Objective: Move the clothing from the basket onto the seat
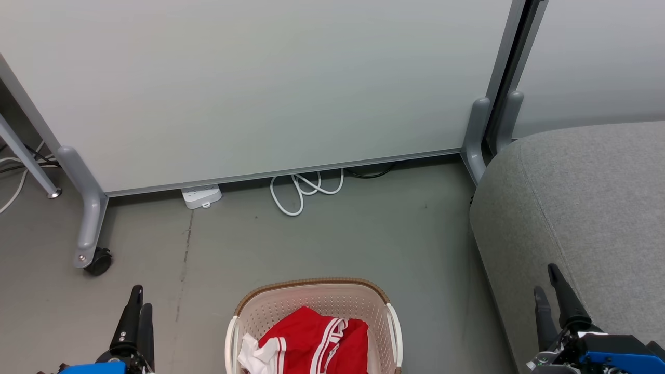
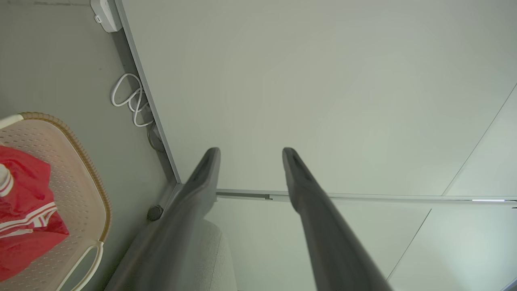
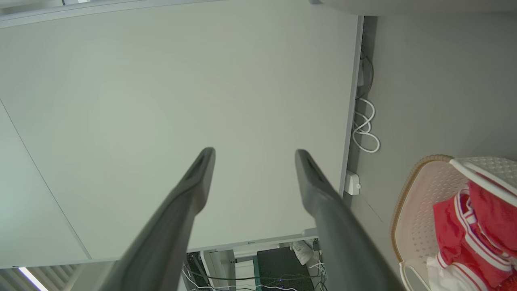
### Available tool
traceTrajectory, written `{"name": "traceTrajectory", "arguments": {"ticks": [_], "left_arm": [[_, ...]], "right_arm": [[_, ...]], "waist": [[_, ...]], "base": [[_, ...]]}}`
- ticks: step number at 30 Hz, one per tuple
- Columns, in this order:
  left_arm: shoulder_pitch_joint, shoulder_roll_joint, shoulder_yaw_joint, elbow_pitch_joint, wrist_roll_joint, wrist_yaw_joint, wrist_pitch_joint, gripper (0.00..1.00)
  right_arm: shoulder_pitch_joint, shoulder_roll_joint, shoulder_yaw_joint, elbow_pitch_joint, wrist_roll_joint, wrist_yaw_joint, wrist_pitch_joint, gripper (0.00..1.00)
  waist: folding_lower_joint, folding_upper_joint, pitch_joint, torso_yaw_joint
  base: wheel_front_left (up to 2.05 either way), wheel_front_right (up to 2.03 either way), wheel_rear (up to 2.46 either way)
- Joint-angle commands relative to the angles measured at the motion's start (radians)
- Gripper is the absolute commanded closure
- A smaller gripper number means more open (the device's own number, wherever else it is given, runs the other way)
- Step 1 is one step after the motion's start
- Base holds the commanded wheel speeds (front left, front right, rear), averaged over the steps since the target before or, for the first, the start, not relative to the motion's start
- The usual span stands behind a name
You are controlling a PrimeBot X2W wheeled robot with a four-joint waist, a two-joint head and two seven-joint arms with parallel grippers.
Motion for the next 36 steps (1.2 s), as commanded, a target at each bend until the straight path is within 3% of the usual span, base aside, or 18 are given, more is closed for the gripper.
{"name": "traceTrajectory", "arguments": {"ticks": [1,9,16,36], "left_arm": [[-0.017,0.005,-0.009,-0.017,0.001,0.001,-0.011,0.0],[-0.031,0.007,-0.043,-0.025,0.035,0.007,-0.052,0.0],[-0.036,0.008,-0.059,-0.045,0.142,0.024,-0.084,0.0],[-0.038,0.012,-0.146,-0.067,0.623,0.068,-0.163,0.0]], "right_arm": [[-0.019,-0.001,0.008,-0.019,-0.001,0.0,-0.009,0.0],[-0.028,-0.004,0.041,-0.02,-0.049,0.0,-0.05,0.0],[-0.038,-0.005,0.051,-0.019,-0.199,0.0,-0.083,0.0],[-0.036,-0.004,0.082,-0.062,-0.692,0.0,-0.133,0.0]], "waist": [[0.0,0.0,0.0,0.0],[0.0,0.0,0.001,0.0],[0.0,0.0,0.004,-0.001],[0.0,0.0,0.006,-0.001]], "base": [[0.0,0.0,0.0],[0.0,0.0,0.0],[0.0,0.0,0.0],[0.0,0.0,0.0]]}}
